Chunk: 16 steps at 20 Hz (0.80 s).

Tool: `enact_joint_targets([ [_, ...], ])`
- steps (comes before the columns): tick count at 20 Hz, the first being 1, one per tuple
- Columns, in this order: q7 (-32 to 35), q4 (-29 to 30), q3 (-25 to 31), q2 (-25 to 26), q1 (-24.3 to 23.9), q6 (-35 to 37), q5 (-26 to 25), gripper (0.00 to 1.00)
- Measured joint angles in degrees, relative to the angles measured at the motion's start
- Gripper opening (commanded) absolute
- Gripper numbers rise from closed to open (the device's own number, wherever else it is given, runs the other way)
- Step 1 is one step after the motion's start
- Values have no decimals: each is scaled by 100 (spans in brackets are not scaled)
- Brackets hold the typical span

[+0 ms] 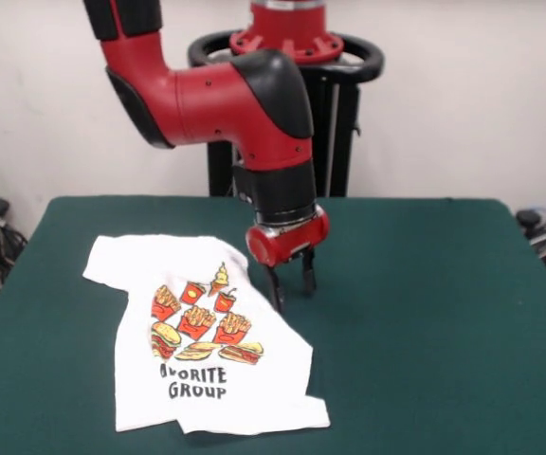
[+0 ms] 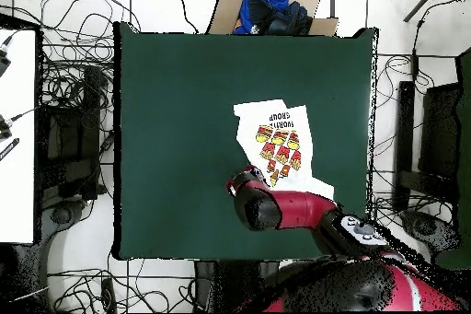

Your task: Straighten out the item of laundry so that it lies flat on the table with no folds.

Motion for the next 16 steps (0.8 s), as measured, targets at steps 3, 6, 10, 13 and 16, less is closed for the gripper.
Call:
enact_joint_targets([
  [3,0,-23,-195,-35,167,-1,0,100],
  [6,0,-47,-314,-68,256,-1,0,100],
  [10,0,-78,-416,-131,295,-1,0,100],
  [13,0,-113,-501,-191,295,-7,0,100],
  [16,0,-128,-530,-216,296,-42,0,100],
])
